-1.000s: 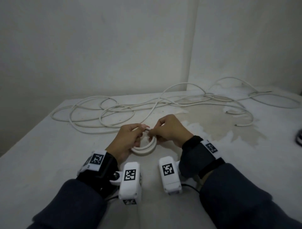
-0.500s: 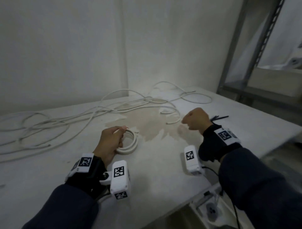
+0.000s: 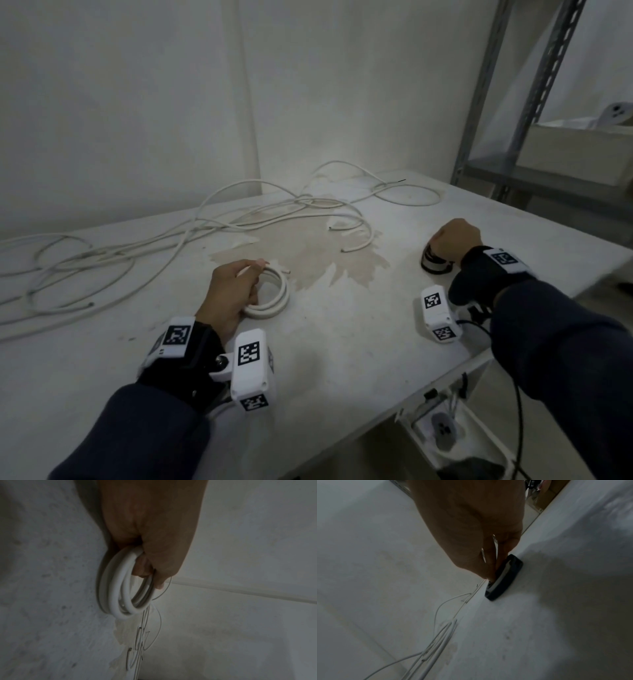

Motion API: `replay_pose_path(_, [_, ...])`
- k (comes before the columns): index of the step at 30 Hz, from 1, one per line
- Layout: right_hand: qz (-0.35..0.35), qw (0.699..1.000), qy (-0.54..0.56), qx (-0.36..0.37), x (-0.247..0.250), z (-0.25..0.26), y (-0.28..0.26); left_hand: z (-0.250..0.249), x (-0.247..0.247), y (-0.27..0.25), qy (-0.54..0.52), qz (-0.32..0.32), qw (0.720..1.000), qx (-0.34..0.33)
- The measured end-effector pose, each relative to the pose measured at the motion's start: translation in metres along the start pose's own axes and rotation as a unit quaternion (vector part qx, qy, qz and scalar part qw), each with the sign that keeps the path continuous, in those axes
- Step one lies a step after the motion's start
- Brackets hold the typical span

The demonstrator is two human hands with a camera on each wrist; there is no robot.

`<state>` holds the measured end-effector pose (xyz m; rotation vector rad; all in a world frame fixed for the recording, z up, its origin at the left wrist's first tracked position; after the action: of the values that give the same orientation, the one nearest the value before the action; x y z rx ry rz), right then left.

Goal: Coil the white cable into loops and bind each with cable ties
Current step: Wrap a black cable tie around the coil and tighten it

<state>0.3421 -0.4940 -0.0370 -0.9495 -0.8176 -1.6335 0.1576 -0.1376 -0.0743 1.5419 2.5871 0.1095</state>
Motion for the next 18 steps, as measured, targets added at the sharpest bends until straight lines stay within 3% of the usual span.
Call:
replay_pose_path(7, [-0.041,0.997,0.07,0.004,0.017,0.003,-0.004,-0.002,0.0,-0.001,-0.014,0.0,1.0,0.006])
replay_pose_path(10, [-0.066,0.988,0.138,0.037,0.035,0.029,-0.027,-0.003,0.002,-0.003,-0.022,-0.001,1.0,0.01])
replay_pose_path(12, [-0.029,0.971,0.225,0.075,0.042,0.058,-0.054,-0.006,0.002,-0.005,-0.023,0.0,1.0,0.014])
replay_pose_path(15, [0.134,0.898,0.406,0.099,0.033,0.109,-0.104,-0.011,0.011,-0.008,-0.014,-0.009,1.0,0.021])
replay_pose_path(18, [0.327,0.785,0.522,0.073,0.002,0.164,-0.159,-0.024,0.037,-0.012,0.015,-0.014,1.0,0.017])
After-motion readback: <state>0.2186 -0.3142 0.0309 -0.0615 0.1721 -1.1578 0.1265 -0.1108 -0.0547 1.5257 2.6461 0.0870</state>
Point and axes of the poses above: each hand's wrist, its own y-axis towards the middle knuckle, its own x-axis out of the back of the hand, z = x × y, the point moved 8 cm from there along y, towards the middle knuckle, and after that the axes turned 6 degrees about -x, right-handed, at the moved point
